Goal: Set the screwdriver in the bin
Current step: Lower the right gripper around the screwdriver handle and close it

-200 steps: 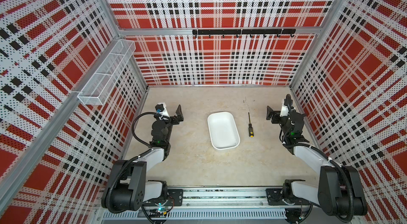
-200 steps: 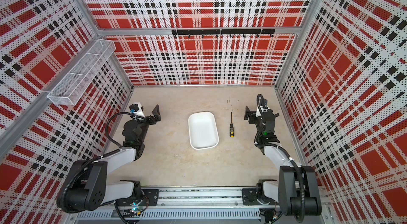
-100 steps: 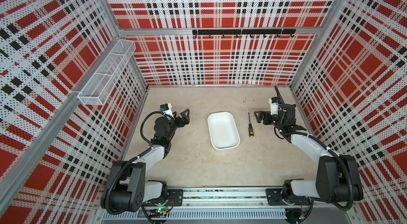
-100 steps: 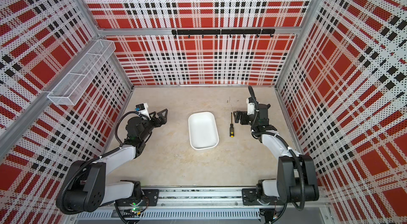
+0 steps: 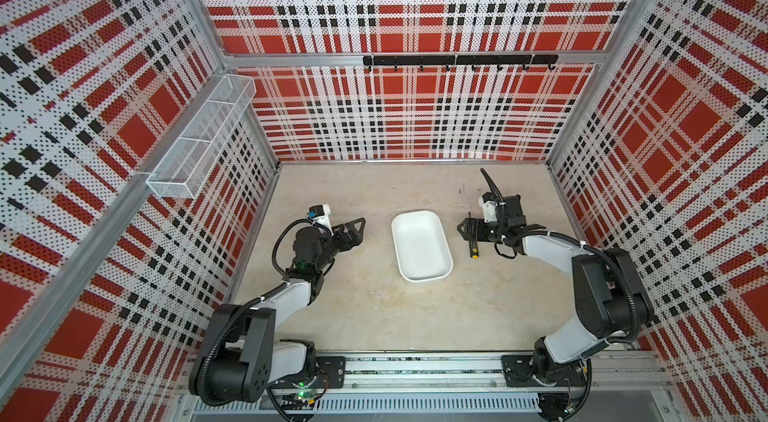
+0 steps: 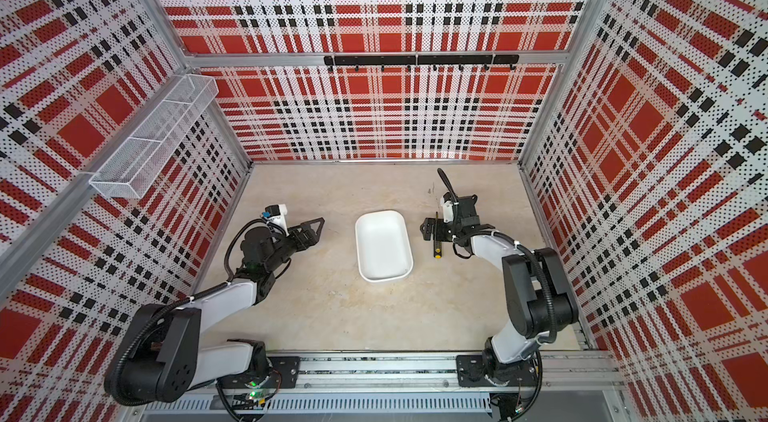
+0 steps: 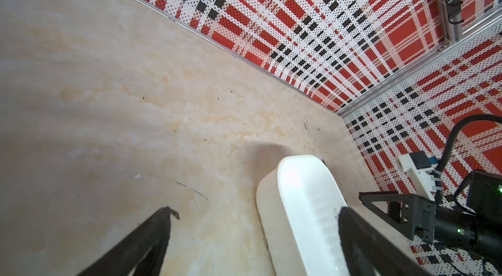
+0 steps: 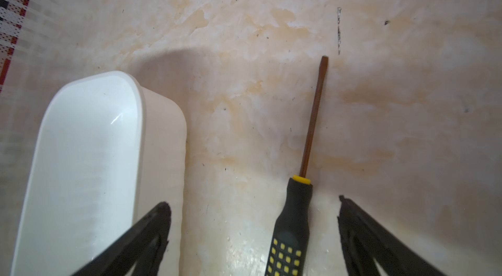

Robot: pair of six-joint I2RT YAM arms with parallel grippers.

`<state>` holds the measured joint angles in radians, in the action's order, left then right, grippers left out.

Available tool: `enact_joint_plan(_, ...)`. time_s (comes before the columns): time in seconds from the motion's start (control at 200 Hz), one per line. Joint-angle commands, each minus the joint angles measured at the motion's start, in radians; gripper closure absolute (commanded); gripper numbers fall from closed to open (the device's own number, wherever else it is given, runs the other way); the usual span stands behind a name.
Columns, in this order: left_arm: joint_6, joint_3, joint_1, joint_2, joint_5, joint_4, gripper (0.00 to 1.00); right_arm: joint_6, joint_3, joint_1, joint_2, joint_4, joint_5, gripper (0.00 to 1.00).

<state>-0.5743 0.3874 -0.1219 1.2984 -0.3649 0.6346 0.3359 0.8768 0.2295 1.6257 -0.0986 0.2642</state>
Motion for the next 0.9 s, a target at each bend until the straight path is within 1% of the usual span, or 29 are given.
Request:
enact_joint_plan(0.0, -0.015, 0.031, -0.02, 0.048, -0.042, -0.003, 0.02, 0.017, 0.029, 0.018, 0.017, -0.055, -0.057, 0.04)
enact_joint_plan(0.21, -0.005, 0.088, -0.07, 0.138, -0.063, -0.004, 0.02, 0.022, 0.045, 0.032, 0.032, -0.1, -0.113, 0.06)
enact_joint_plan(0.366, -0.005, 0.11, -0.084, 0.173, -0.075, -0.003, 0.02, 0.023, 0.059, 0.047, 0.054, -0.126, -0.144, 0.07)
enact_joint_plan(0.556, -0.005, 0.115, -0.091, 0.19, -0.07, -0.003, 0.02, 0.034, 0.088, 0.063, 0.089, -0.155, -0.171, 0.12)
enact_joint_plan(0.696, -0.004, 0.114, -0.092, 0.187, -0.062, -0.004, 0.02, 0.037, 0.095, 0.067, 0.097, -0.177, -0.199, 0.13)
enact_joint_plan(0.892, -0.007, 0.116, -0.093, 0.195, -0.059, -0.004, 0.02, 0.04, 0.09, 0.082, 0.102, -0.195, -0.211, 0.17)
